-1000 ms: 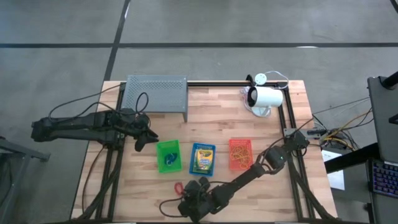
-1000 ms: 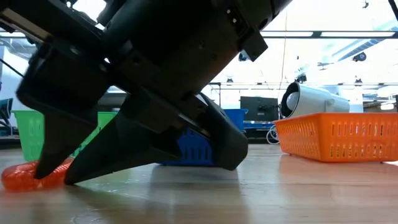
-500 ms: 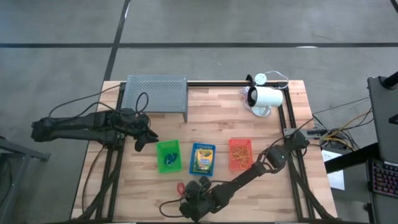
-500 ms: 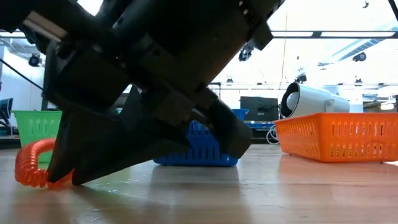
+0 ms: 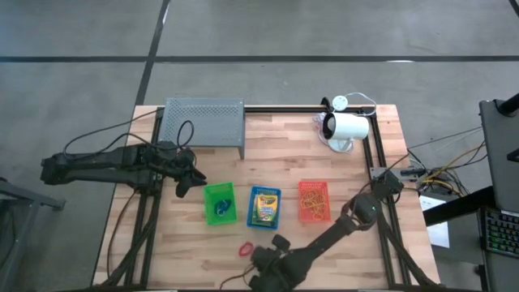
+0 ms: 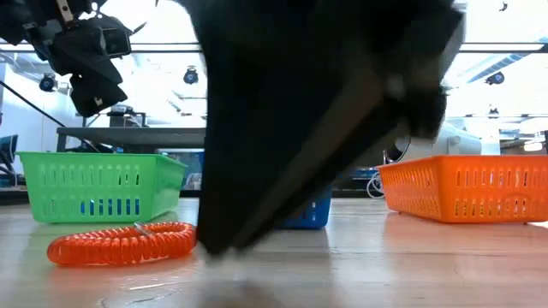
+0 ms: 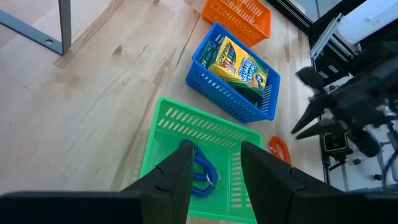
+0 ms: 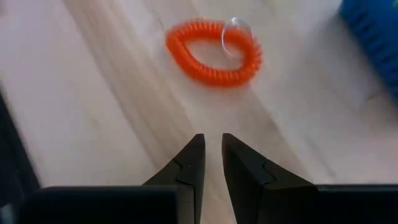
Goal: Pick & Place Office Desk Supplies
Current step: Put the orange spring keychain into the green bin
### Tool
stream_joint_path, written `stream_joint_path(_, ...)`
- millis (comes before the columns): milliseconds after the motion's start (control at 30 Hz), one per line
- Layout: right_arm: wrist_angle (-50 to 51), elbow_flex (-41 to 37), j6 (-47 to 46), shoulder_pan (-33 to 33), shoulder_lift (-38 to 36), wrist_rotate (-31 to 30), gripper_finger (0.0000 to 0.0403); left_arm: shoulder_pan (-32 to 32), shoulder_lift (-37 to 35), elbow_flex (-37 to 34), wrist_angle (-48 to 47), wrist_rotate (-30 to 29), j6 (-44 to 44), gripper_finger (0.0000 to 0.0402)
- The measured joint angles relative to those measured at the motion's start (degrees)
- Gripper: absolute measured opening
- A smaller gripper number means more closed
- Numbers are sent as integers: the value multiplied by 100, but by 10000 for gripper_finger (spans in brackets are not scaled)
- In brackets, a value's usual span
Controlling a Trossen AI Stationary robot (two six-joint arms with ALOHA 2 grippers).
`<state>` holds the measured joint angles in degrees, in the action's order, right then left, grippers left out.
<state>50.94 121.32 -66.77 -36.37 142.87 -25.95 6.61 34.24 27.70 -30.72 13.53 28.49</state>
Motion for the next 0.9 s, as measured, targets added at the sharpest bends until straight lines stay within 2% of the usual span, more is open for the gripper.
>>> stream_joint_path(200,58,423,546,-221,-7,-1145,56,0,0,0,0,1,-2,138)
stream_joint_path(367,-66,478,852,-196,-7,-1246,56,0,0,0,0,0,-2,138)
stream_joint_path(533,-72,440,1587,-151,-9,-1312,56,0,0,0,0,1,-2,138)
stream_joint_path(900,-96,439,1852,-136,-11,-1651,56,0,0,0,2,-1,0,138)
